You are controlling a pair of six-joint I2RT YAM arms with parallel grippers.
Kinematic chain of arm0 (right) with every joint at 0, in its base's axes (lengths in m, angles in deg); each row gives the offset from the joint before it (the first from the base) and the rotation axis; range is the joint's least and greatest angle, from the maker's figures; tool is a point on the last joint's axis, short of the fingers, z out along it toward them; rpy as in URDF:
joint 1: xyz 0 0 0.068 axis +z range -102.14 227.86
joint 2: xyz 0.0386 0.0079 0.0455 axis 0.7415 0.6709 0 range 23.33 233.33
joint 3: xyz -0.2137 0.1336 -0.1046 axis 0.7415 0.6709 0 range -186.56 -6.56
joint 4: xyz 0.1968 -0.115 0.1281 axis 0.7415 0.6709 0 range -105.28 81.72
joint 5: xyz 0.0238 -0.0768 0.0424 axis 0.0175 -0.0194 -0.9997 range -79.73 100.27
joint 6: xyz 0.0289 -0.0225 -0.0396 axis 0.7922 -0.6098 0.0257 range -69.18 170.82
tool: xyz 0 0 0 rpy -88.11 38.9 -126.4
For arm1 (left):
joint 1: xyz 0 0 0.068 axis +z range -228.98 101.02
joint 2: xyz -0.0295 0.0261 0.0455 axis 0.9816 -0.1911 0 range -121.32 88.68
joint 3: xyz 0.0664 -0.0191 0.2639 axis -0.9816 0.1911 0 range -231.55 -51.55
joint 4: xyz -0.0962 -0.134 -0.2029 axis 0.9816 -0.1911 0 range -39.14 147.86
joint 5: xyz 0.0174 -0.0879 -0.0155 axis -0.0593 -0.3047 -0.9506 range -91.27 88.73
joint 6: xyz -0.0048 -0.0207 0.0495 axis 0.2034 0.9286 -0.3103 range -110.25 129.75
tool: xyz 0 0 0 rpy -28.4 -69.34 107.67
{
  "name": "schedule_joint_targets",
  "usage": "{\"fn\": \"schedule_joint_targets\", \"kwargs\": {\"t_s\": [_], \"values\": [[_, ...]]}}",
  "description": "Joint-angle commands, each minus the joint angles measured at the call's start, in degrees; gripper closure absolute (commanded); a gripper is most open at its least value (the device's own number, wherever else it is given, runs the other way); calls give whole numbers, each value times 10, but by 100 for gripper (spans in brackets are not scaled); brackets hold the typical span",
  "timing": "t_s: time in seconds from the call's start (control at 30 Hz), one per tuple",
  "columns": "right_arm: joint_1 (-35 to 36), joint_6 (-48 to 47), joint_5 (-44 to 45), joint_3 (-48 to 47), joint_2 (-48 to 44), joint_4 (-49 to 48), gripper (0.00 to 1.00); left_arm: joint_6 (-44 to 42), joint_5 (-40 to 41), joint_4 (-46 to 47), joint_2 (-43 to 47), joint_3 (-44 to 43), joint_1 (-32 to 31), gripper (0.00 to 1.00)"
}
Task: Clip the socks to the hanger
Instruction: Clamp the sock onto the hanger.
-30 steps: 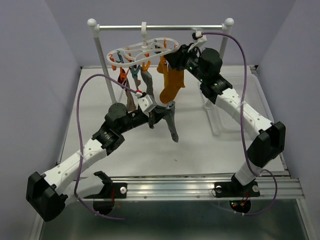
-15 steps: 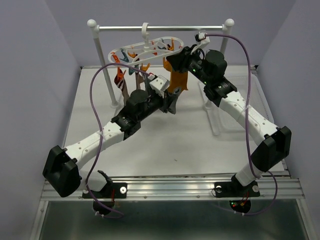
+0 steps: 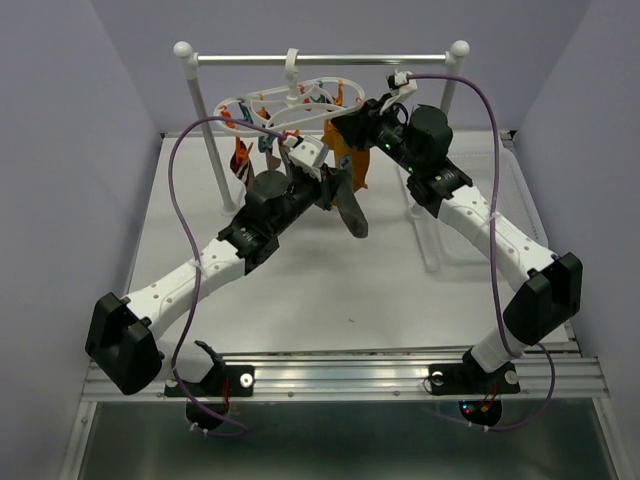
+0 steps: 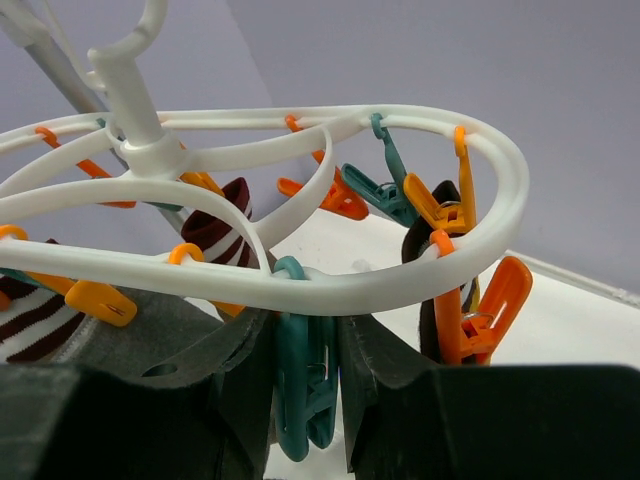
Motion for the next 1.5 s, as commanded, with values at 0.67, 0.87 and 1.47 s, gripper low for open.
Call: {"fn": "schedule_joint_targets", "kwargs": {"t_s": [0.67, 0.87, 1.47], "values": [[-2, -2, -37, 28, -40, -43, 99, -21, -14, 20, -7, -73, 10, 100], [-2, 7, -36, 26, -43, -44, 99, -28, -14, 10, -10, -77, 10, 100], [-2, 20, -36, 45, -54, -36, 99, -36, -4, 8, -28, -100, 10, 100]]}}
